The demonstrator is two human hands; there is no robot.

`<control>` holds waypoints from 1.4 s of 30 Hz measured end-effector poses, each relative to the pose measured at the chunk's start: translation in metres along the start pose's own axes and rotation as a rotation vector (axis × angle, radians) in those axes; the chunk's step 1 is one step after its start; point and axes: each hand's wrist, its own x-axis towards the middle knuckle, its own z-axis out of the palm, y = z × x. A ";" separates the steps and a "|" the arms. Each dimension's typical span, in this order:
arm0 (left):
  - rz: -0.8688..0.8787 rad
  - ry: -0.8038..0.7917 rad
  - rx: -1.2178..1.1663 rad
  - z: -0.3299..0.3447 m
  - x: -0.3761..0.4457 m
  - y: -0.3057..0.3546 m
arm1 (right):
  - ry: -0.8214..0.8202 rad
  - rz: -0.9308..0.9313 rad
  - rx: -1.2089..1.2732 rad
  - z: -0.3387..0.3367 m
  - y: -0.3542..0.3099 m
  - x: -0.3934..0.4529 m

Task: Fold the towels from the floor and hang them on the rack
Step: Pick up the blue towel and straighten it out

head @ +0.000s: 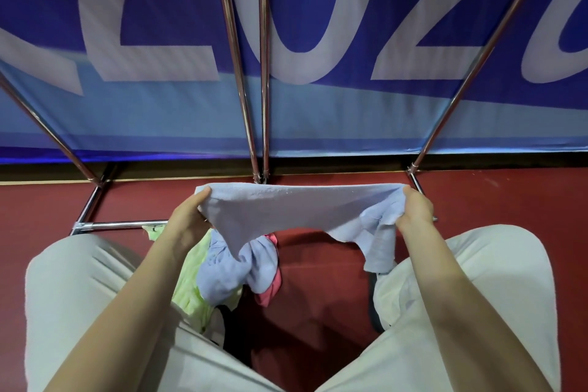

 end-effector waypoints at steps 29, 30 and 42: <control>0.326 -0.011 0.136 0.131 -0.068 -0.023 | -0.791 -0.322 0.151 0.072 0.031 -0.091; 0.312 -0.019 0.127 0.133 -0.068 -0.022 | -0.760 -0.376 0.097 0.072 0.031 -0.089; 0.144 0.011 0.001 0.146 -0.057 -0.028 | -0.431 -0.959 -0.321 0.059 0.028 -0.075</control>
